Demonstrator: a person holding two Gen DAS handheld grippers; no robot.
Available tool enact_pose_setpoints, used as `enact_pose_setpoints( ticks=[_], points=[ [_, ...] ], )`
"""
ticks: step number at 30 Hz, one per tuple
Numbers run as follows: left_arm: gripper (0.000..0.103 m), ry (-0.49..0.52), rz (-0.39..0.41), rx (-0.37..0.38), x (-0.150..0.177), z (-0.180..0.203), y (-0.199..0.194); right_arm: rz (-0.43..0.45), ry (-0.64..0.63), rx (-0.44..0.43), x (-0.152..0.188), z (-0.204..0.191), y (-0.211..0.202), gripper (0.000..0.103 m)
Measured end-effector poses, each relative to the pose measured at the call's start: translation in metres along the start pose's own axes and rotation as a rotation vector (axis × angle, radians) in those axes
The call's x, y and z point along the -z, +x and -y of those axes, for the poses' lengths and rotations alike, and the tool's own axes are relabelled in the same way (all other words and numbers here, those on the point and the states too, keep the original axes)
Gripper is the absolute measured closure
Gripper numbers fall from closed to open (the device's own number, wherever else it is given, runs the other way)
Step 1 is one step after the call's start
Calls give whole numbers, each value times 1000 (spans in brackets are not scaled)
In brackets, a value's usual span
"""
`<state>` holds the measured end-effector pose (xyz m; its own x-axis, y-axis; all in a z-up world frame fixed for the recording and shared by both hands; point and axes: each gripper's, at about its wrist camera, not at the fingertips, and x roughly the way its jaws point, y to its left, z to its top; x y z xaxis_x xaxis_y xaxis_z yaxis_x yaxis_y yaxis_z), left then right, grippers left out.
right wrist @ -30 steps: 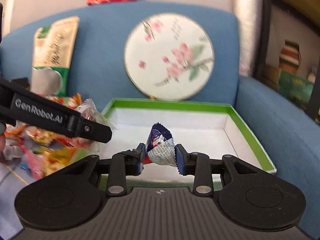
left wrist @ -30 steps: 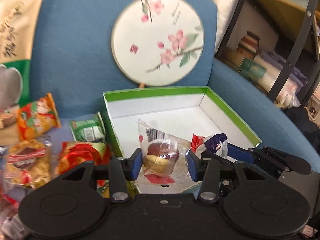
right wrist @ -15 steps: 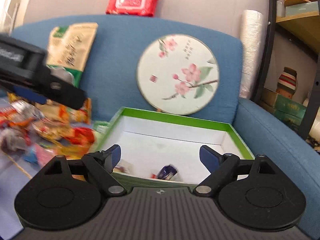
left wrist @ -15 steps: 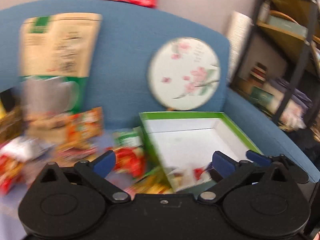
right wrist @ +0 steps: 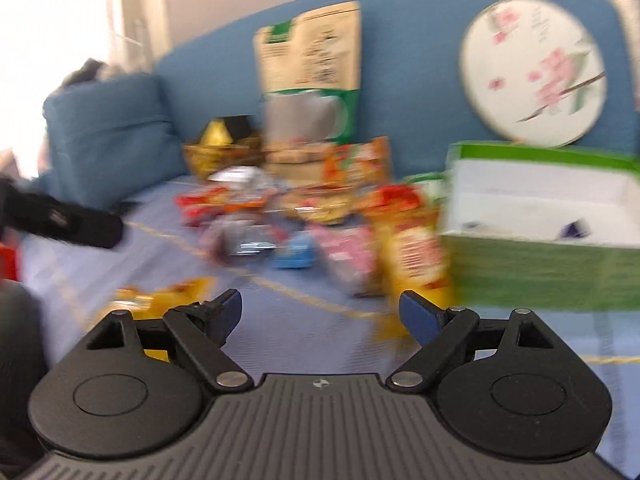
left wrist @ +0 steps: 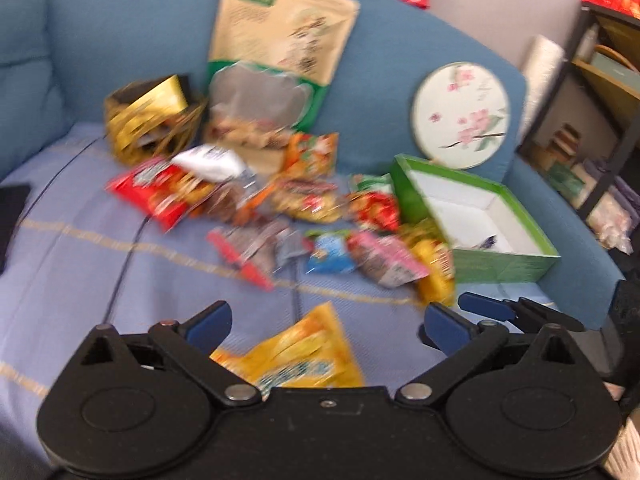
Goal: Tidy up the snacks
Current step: 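Grasp the yellow cake bag with the left tool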
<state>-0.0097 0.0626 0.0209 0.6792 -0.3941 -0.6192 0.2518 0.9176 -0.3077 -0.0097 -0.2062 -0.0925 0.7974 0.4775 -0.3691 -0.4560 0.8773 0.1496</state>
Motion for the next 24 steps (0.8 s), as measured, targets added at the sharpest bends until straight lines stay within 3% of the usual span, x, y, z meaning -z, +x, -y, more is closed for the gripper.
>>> enact_pose_setpoints(
  ticks=[6,11,14,15,16,17,18,20,22,24],
  points=[
    [0,-211,-67,32,25,-49,-13,-85,20,-183,13,-28,15,0],
    [0,-341,-97,84,36,-73,-3,-114,72,-246,10,-34,26,0],
    [0,-355,-97,106,36,-77,5,-125,71,-250,7,-37,34,0],
    [4,-350,-102,108,35,-76,8,-141,75,-251,8,-37,38,0],
    [19,-345,-107,112,36,-76,12,-157,82,-256,10,-36,42,0],
    [42,-340,-111,120,37,-75,16,-176,92,-257,12,-35,48,9],
    [55,-338,-114,128,38,-75,20,-201,103,-260,15,-34,53,33],
    [71,-332,-105,133,39,-73,24,-220,123,-264,18,-31,54,56],
    [77,-333,-102,144,37,-69,25,-203,116,-270,17,-30,46,80],
    [81,-309,-82,168,31,-59,24,-153,92,-259,14,-29,34,87]
  ],
)
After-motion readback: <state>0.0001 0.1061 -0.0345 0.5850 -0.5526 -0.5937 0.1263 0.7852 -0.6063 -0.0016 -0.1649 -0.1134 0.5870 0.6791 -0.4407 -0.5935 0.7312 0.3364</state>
